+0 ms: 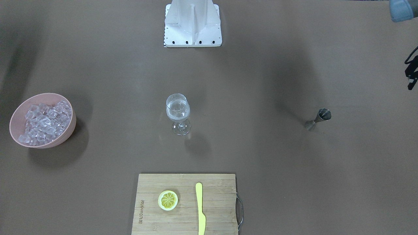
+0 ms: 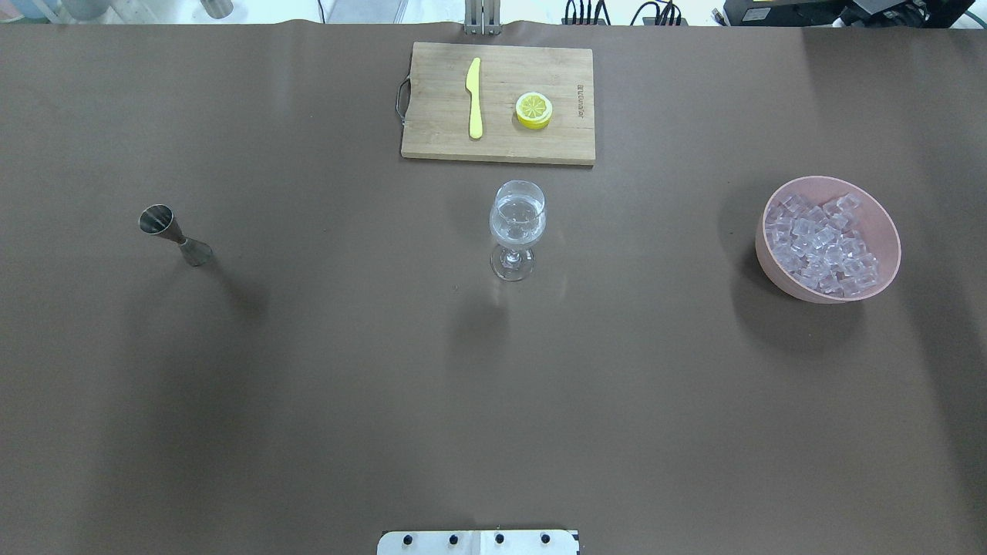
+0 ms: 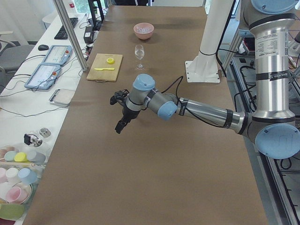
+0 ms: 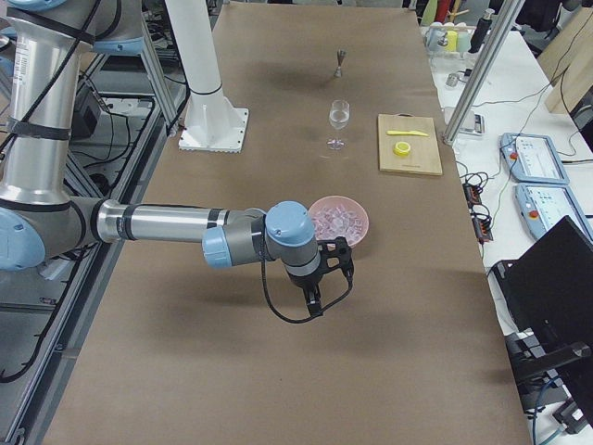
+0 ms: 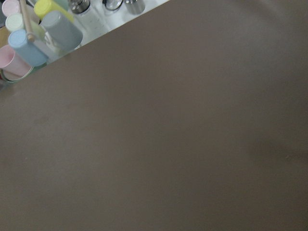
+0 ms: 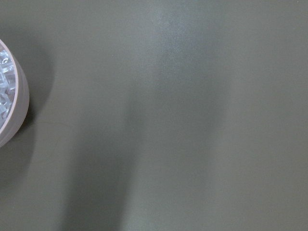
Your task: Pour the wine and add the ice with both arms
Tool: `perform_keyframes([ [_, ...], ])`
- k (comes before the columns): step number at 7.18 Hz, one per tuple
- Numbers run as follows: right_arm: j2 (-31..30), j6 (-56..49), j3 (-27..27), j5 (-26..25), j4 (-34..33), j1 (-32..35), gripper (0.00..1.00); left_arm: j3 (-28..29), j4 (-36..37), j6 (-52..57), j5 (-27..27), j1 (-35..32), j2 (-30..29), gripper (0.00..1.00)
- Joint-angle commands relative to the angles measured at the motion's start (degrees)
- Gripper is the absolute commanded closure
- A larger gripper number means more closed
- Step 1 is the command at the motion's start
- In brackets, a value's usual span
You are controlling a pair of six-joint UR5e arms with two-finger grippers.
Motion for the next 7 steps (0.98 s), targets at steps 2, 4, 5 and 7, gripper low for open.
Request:
perform_keyframes([
  [2,-0.1,0.1,-0.1,0.3,2.6,0.0,0.0,8.9,13.3,8.5,-1.5,-6.8,-0.5,0.01],
  [4,0.0,0.3,0.2,3.4,4.1,-0.1,0.0,11.5,12.3,8.3,-13.8,-10.7,0.8,0.01],
  [5,0.3,4.1,1.9,5.6,4.1,-0.4,0.0,10.1,12.3,7.9,-14.3,-10.7,2.2,0.01],
  [7,0.5,25.5,5.9,5.1,11.9,-9.5,0.0,9.8,12.3,7.8,-14.3,-10.8,2.2,0.01],
])
